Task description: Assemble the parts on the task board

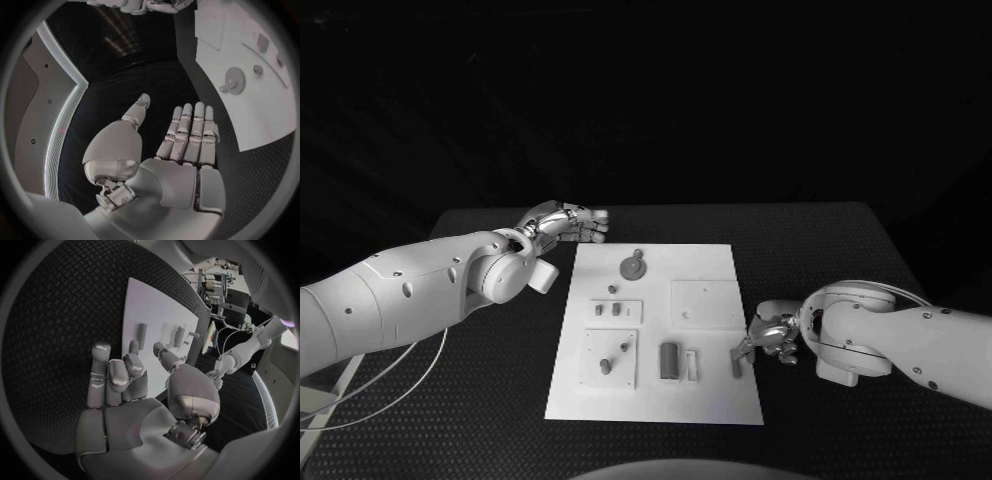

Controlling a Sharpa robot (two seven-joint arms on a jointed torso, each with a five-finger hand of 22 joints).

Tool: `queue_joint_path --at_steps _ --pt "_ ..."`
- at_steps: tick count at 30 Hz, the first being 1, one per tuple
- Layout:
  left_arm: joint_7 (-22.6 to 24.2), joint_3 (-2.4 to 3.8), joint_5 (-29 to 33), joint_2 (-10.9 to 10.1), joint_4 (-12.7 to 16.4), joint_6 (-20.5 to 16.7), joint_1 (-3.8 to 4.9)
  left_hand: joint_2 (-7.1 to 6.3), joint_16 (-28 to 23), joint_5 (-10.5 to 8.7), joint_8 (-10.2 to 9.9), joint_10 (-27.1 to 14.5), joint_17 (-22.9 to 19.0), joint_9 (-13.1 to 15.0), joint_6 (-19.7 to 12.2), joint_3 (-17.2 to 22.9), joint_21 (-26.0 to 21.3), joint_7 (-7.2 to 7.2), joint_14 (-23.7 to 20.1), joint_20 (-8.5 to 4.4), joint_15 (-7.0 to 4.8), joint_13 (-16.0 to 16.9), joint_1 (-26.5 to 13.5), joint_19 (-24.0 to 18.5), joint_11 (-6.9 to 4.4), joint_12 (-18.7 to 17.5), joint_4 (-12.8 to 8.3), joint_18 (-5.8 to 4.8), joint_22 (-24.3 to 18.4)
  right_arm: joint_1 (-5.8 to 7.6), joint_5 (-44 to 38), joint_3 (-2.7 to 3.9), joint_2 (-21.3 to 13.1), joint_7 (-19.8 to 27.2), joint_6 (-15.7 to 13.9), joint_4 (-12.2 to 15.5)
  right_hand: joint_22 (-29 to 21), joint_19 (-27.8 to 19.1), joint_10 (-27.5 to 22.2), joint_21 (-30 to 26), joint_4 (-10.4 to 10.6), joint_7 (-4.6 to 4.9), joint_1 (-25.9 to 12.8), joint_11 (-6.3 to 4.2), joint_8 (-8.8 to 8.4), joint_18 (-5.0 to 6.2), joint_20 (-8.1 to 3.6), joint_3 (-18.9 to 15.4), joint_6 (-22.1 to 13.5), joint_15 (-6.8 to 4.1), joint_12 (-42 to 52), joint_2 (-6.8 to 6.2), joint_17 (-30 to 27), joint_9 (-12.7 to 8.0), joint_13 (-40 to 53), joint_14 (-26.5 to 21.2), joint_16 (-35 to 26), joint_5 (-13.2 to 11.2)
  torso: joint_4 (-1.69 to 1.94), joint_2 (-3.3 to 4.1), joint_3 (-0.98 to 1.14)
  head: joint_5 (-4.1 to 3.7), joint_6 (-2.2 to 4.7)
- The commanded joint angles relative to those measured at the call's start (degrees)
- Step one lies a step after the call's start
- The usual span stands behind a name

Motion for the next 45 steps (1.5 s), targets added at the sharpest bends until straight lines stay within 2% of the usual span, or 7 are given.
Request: queue_joint_path --at_steps 1,19,22,25,30,37,45 --pt "0.7 0.03 0.3 0.0 0.1 1.0 0.05 0.11 -0.3 -0.29 -0.1 0.1 0.1 0.0 0.3 -0.1 -0.3 0.14 0.4 0.29 0.19 -0.1 -0.4 -0.3 0.28 0.2 -0.2 -0.14 -0.1 -0.59 -3.1 -0.02 0.5 -0.6 1.2 -0.3 0.9 0.2 0.0 -0.1 0.4 -0.12 -0.5 -0.13 0.05 1.68 -0.27 0.1 0.4 -0.30 -0.1 -0.02 0.0 0.1 0.0 -0.1 0.3 0.2 0.07 -0.01 -0.03 -0.05 -0.16" --pt "0.5 0.01 0.3 -0.2 0.3 1.2 0.05 0.12 -0.4 -0.29 -0.1 0.2 0.1 0.0 0.3 -0.2 -0.3 0.14 0.3 0.30 0.21 -0.1 -0.5 -0.3 0.27 0.2 -0.2 -0.14 -0.1 -2.47 -7.0 -0.06 3.0 -0.6 1.0 -1.3 0.9 0.3 -0.1 -0.2 2.6 -0.16 -1.7 -0.18 -0.37 1.68 -0.40 0.8 0.5 -0.37 -0.3 -1.49 -0.3 0.3 -0.1 -0.2 0.2 0.2 0.08 -0.04 -0.06 0.12 -0.53" --pt "0.5 0.01 0.3 -0.2 0.3 1.3 0.05 0.13 -0.4 -0.29 -0.1 0.2 0.1 0.0 0.3 -0.2 -0.3 0.14 0.3 0.30 0.21 -0.1 -0.5 -0.3 0.27 0.2 -0.2 -0.14 -0.1 -2.79 -9.6 -0.06 3.7 -0.7 1.1 -1.5 0.9 0.3 -0.1 -0.2 2.7 -0.16 -1.8 -0.18 -0.38 1.68 -0.41 0.8 0.5 -0.37 -0.2 -1.52 -0.3 0.4 -0.1 -0.2 0.2 0.2 0.07 -0.06 -0.08 0.12 -0.57" --pt "0.4 0.01 0.3 -0.2 0.4 2.0 0.05 0.14 -0.4 -0.29 -0.1 0.2 0.1 0.0 0.3 -0.2 -0.3 0.15 0.3 0.30 0.21 -0.1 -0.6 -0.3 0.27 0.2 -0.2 -0.15 -0.1 -3.54 -17.1 -0.06 4.5 -0.8 1.6 -1.4 1.0 0.3 -0.1 -0.2 2.6 -0.17 -1.6 -0.18 -0.40 1.68 -0.43 0.9 0.5 -0.37 -0.3 -1.52 -0.2 0.4 -0.2 -0.1 0.2 0.2 0.06 -0.05 -0.06 0.17 -0.58" --pt "0.4 0.00 0.3 -0.4 0.5 2.6 0.05 0.24 -0.4 -0.30 -0.1 0.1 0.2 0.0 0.2 -0.2 -0.3 0.19 0.3 0.31 0.22 -0.2 -0.7 -0.3 0.28 0.2 -0.1 -0.15 -0.1 -4.22 -23.5 -0.17 5.2 -1.0 1.8 -2.1 1.1 0.4 -0.1 0.1 0.8 -0.19 0.5 -0.20 -0.48 1.68 -0.62 1.3 0.6 -0.38 -0.3 -1.08 0.3 0.6 -0.2 0.1 0.4 0.2 0.07 -0.08 -0.04 0.30 -0.63" --pt "0.3 0.00 0.3 -0.5 0.5 2.6 0.05 0.29 -0.5 -0.32 -0.2 0.1 0.2 0.0 0.2 -0.2 -0.3 0.21 0.3 0.32 0.23 -0.2 -0.7 -0.3 0.29 0.2 -0.1 -0.15 -0.1 -4.77 -24.5 -0.31 5.6 -1.1 1.8 -2.3 1.1 0.3 -0.2 0.2 -1.8 -0.13 2.0 -0.14 -0.72 1.68 -0.53 1.0 0.7 -0.31 -0.6 0.59 0.1 0.8 -0.5 0.0 0.5 0.2 0.03 -0.05 -0.06 0.34 -0.78" --pt "0.3 0.00 0.3 -0.4 0.6 2.6 0.05 0.33 -0.5 -0.33 -0.2 0.1 0.2 0.0 0.2 -0.2 -0.4 0.22 0.3 0.32 0.23 -0.2 -0.7 -0.4 0.30 0.2 -0.1 -0.15 -0.1 -5.24 -27.4 -0.46 6.6 -1.1 1.2 -2.3 1.1 0.2 -0.4 0.2 -3.8 -0.08 3.5 -0.08 -0.99 1.68 -0.45 1.0 0.6 -0.24 -0.9 1.57 -0.3 0.9 -0.8 -0.1 0.4 0.2 0.11 -0.10 -0.08 0.23 -0.78"
